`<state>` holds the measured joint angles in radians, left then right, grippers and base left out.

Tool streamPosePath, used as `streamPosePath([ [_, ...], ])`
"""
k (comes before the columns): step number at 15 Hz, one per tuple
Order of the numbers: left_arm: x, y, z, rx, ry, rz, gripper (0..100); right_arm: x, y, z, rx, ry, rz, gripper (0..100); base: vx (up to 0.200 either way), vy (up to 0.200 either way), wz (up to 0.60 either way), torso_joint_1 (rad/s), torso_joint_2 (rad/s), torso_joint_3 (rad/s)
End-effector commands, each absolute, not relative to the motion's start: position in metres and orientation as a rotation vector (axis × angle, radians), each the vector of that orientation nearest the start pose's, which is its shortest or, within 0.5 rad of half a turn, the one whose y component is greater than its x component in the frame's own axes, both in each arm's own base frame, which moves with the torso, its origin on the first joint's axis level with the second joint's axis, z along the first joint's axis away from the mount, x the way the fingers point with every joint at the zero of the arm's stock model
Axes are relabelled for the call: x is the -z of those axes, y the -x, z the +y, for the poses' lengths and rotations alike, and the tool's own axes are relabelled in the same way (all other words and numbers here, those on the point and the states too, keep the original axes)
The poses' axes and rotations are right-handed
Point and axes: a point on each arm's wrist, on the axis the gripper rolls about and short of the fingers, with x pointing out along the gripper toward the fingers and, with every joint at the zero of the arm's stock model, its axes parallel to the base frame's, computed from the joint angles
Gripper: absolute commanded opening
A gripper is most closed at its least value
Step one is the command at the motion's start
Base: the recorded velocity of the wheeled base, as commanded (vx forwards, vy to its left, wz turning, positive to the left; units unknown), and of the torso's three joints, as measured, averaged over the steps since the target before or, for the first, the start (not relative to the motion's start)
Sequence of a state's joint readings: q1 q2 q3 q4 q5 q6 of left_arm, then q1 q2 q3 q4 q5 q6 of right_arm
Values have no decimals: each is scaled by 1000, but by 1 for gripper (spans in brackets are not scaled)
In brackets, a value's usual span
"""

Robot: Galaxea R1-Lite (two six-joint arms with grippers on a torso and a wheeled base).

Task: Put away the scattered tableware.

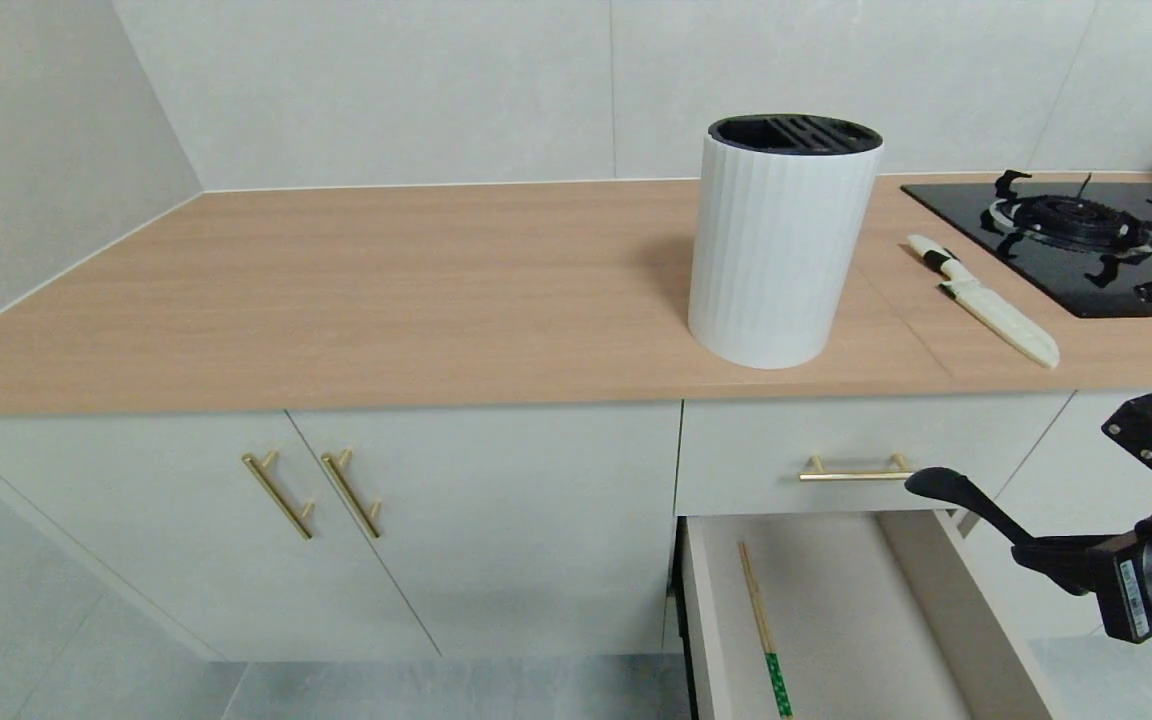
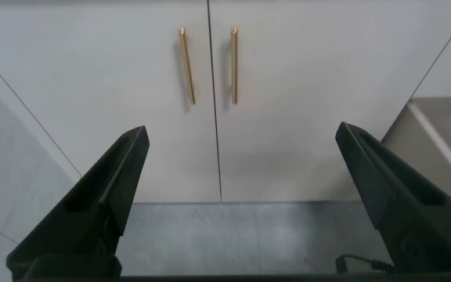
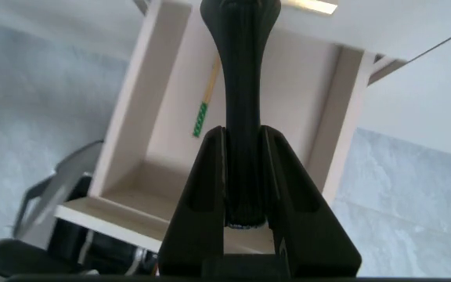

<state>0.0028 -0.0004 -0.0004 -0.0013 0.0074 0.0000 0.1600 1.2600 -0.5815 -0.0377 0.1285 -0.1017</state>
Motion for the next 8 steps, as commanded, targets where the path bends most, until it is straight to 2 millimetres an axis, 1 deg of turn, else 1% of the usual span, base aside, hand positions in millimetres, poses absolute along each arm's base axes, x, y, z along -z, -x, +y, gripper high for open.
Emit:
streamPosePath([
  [1,-76,23,0,-11,0,-2,100,-171,-172,31,-315,112,639,0,0,0,0,-207,486,256],
  [8,-76,23,0,-11,0,-3,100,-164,-174,32,-326,135,672,0,0,0,0,-211,470,261],
])
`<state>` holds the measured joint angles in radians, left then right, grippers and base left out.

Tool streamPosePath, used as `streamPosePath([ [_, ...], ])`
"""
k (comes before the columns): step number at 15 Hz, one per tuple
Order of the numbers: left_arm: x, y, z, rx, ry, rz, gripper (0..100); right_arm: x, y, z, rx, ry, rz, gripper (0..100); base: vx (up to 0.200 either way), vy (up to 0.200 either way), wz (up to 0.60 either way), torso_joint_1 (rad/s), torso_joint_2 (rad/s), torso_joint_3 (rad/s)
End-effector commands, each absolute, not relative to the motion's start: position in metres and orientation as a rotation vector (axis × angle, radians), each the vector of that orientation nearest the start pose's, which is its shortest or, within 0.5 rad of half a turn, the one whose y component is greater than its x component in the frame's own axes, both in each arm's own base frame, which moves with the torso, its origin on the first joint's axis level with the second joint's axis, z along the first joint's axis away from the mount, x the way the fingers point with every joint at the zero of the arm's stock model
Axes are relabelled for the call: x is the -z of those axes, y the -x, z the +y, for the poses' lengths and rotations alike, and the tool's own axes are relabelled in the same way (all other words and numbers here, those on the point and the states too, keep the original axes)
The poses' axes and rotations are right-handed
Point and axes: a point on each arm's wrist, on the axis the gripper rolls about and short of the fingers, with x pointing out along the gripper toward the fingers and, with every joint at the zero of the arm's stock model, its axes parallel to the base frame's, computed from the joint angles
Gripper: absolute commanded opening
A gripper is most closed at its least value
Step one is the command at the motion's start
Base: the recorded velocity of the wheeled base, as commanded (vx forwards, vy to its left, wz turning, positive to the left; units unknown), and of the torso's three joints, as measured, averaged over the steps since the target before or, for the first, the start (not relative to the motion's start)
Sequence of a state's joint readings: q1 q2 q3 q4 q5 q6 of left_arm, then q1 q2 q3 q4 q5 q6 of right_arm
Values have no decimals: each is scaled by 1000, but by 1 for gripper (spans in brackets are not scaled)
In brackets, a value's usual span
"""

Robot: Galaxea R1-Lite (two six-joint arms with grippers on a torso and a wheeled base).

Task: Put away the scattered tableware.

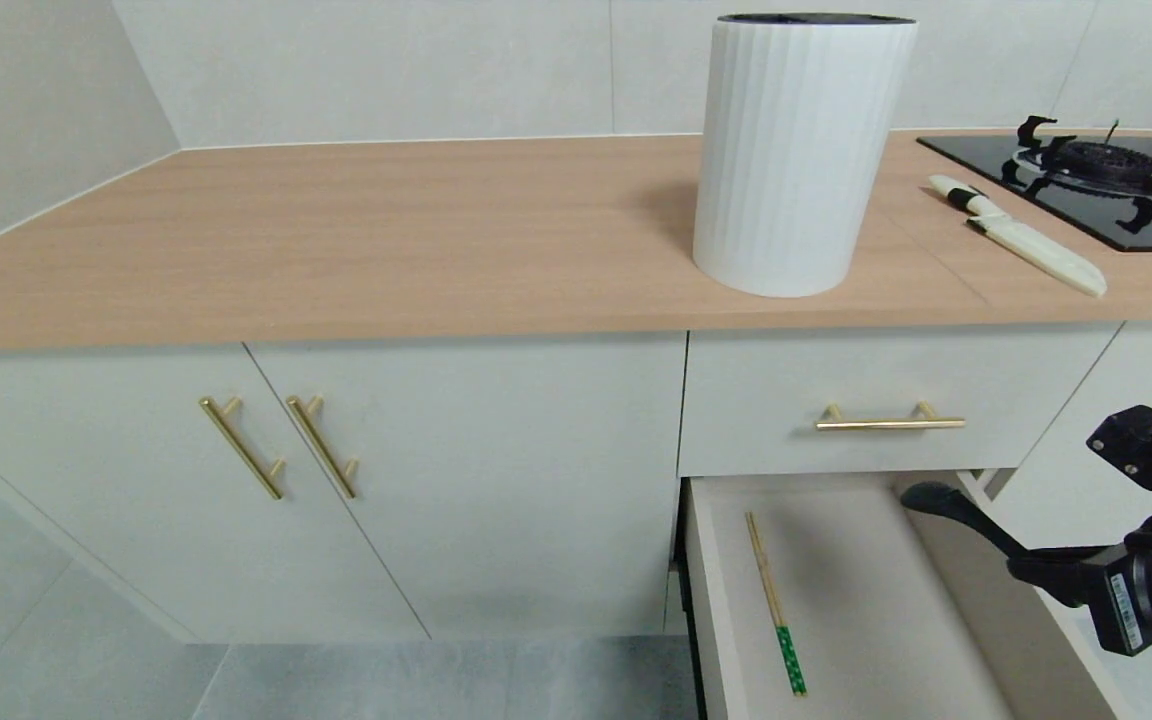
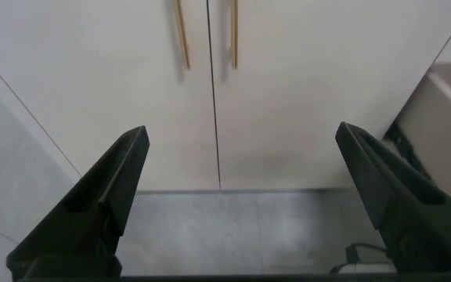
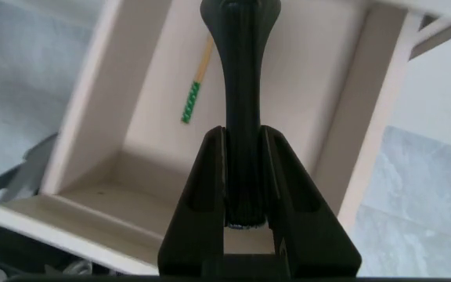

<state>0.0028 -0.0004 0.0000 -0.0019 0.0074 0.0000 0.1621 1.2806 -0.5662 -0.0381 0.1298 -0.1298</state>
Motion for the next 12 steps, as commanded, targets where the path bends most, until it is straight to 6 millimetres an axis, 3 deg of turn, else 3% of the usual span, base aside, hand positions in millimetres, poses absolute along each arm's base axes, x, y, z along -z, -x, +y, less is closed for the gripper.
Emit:
streamPosePath([
  [1,-76,23,0,-11,0,-2,100,-163,-175,32,-325,136,676,0,0,0,0,-193,466,266],
  [6,-76,23,0,-11,0,-2,100,-161,-176,32,-327,137,685,0,0,0,0,-174,439,250],
  [12,-76,23,0,-11,0,-2,100,-156,-178,37,-352,154,709,0,0,0,0,-26,62,35],
])
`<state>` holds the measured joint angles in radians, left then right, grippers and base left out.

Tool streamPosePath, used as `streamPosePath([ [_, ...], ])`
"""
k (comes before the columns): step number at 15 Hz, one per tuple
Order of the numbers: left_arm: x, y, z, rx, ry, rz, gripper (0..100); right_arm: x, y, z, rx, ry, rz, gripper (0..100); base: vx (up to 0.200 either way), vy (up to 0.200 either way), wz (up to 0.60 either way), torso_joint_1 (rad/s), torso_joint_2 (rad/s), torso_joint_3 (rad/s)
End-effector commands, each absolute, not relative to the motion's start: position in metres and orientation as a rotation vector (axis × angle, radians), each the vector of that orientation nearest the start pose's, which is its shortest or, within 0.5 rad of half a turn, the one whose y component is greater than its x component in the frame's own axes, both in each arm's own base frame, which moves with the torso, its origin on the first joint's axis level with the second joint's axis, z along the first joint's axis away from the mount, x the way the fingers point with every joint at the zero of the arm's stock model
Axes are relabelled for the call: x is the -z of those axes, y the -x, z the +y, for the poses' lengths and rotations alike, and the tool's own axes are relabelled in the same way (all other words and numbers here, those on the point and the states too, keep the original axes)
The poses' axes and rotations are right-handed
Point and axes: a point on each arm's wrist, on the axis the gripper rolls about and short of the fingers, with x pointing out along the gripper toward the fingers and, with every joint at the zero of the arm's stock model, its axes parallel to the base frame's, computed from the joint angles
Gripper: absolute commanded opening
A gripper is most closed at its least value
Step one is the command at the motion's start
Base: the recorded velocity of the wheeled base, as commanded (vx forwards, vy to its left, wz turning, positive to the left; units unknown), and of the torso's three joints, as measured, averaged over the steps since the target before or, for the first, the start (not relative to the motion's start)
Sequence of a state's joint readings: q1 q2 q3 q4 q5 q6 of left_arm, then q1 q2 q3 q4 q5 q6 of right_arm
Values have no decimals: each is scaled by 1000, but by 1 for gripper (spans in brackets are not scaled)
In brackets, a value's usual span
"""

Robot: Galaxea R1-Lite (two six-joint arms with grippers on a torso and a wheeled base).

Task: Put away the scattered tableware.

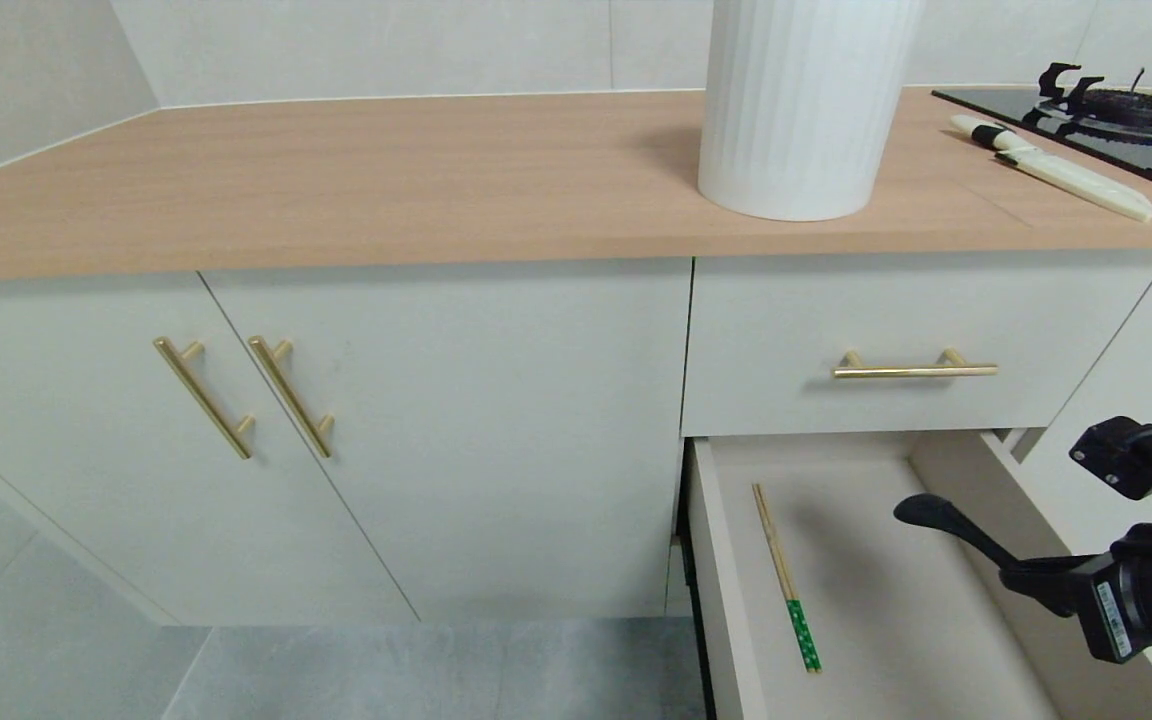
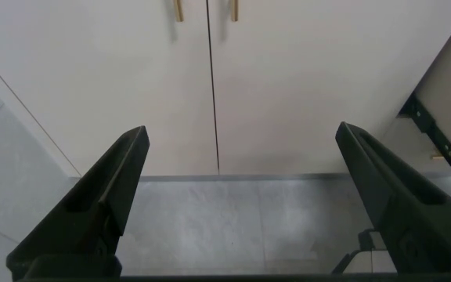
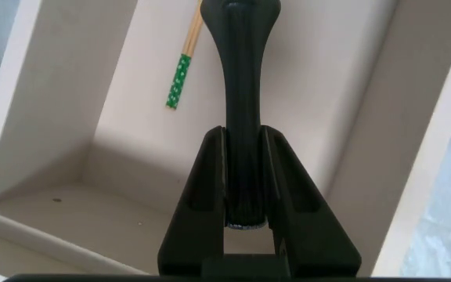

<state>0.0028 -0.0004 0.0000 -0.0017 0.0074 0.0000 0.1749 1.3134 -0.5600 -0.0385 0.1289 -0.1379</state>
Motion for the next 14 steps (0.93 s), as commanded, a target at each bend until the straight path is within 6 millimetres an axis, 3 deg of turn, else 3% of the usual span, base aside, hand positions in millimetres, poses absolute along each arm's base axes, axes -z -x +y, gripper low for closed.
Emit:
streamPosePath([
  [1,-76,23,0,-11,0,-2,100,-151,-185,39,-356,157,738,0,0,0,0,0,0,0],
  [3,-76,23,0,-11,0,-3,100,-142,-199,44,-350,132,759,0,0,0,0,0,0,0],
  [6,-76,23,0,-11,0,-2,100,-109,-231,57,-307,9,833,0,0,0,0,0,0,0],
  [9,-76,23,0,-11,0,-2,100,-73,-256,64,-200,10,884,0,0,0,0,0,0,0],
  [14,-76,23,0,-11,0,-3,100,-33,-274,68,-161,-32,937,0,0,0,0,0,0,0],
])
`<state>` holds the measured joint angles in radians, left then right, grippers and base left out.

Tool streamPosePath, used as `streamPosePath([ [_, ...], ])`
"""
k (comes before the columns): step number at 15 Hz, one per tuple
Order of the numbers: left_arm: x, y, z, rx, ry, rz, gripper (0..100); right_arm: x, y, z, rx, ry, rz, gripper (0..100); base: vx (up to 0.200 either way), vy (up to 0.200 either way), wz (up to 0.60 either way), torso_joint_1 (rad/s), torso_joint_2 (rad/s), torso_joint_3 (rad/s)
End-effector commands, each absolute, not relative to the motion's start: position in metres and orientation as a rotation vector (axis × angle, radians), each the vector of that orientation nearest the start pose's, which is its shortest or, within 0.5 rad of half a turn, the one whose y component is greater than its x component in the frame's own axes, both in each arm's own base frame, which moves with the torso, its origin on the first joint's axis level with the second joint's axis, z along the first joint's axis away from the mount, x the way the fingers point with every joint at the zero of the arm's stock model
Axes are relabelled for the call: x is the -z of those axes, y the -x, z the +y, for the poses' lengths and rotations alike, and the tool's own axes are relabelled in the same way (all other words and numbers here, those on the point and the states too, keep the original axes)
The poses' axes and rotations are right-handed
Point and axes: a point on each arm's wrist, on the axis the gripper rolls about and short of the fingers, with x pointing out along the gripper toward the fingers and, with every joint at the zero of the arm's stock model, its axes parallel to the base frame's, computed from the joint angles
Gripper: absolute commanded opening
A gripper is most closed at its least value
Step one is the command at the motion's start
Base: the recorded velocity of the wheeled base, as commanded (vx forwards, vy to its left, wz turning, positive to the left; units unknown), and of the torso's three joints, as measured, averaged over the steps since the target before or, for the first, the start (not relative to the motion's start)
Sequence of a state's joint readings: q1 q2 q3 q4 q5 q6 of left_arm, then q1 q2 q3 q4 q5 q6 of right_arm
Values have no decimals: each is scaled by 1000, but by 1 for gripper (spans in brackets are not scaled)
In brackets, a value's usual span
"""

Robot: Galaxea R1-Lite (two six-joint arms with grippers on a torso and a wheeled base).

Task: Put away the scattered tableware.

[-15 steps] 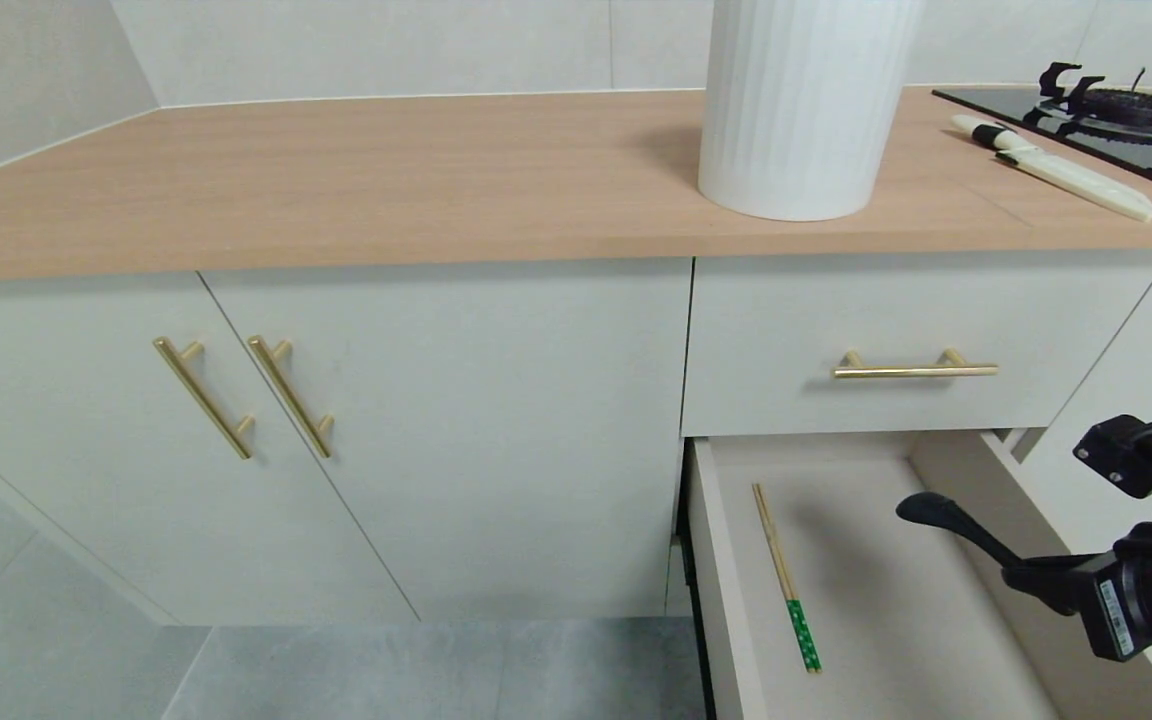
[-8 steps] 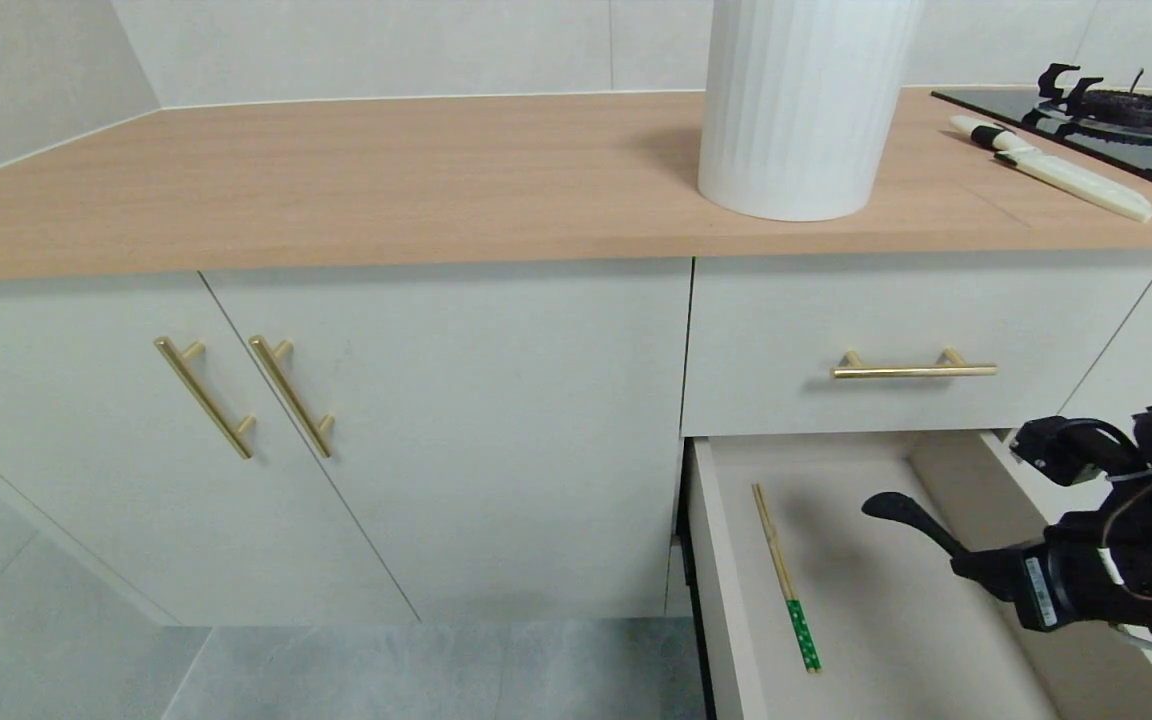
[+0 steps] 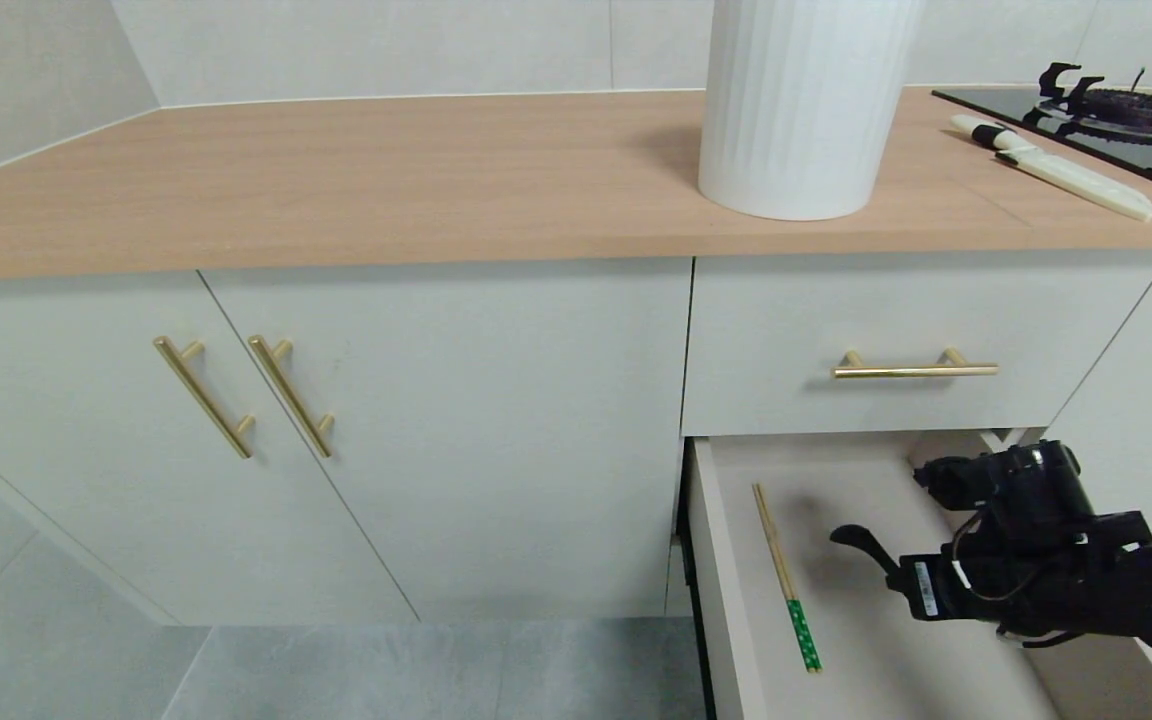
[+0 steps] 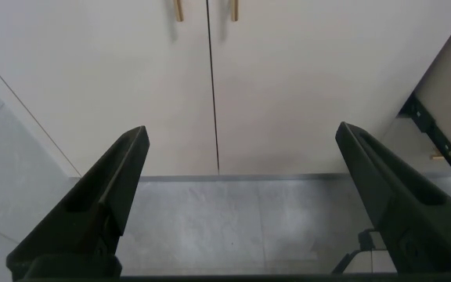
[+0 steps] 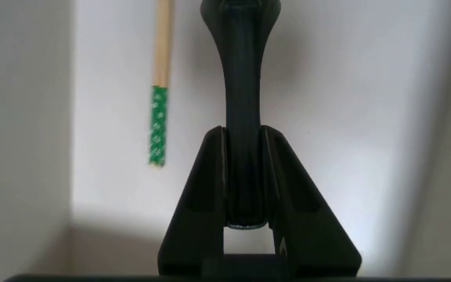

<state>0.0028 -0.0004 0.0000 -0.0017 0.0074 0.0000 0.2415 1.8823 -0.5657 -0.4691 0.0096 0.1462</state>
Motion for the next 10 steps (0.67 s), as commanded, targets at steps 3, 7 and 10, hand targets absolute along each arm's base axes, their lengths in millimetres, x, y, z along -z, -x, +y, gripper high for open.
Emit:
streamPosePath([
  [3,-76,23,0,-11,0,-3,100,-23,-279,68,-132,-26,933,0,0,0,0,0,0,0],
  [7,-76,23,0,-11,0,-2,100,-8,-284,69,-92,-8,911,0,0,0,0,0,0,0],
  [10,-76,23,0,-11,0,-2,100,-8,-284,69,-92,-11,885,0,0,0,0,0,0,0],
])
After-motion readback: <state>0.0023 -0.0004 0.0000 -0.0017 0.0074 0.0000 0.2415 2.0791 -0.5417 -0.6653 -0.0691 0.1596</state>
